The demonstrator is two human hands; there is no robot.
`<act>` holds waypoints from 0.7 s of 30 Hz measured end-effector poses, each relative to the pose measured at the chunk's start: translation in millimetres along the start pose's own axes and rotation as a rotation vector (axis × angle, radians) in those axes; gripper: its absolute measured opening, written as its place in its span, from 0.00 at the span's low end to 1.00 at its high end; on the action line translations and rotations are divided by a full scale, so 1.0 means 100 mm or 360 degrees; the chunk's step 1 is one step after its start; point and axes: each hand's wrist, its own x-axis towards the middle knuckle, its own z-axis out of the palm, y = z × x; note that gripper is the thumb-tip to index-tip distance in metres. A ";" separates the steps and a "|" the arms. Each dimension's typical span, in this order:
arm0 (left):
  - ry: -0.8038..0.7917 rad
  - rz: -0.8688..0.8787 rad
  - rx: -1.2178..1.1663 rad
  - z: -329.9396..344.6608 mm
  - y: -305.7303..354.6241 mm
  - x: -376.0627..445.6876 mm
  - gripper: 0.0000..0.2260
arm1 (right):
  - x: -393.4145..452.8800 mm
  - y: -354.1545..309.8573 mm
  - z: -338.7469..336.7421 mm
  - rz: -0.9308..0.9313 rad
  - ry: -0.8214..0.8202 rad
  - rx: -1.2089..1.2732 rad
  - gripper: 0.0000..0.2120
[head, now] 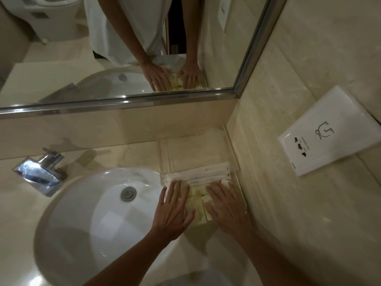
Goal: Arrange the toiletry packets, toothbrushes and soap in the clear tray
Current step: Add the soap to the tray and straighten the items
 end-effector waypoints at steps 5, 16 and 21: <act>0.0030 0.0043 -0.0032 -0.01 0.02 -0.05 0.32 | -0.04 0.01 -0.03 0.0022 0.0142 0.0001 0.25; -0.0117 0.0431 0.0098 0.21 0.09 -0.20 0.26 | -0.33 0.00 0.09 0.0039 0.0081 0.0059 0.26; -0.0099 0.0360 0.0053 0.15 0.09 -0.23 0.26 | -0.35 0.07 0.02 0.0020 0.0074 0.0095 0.27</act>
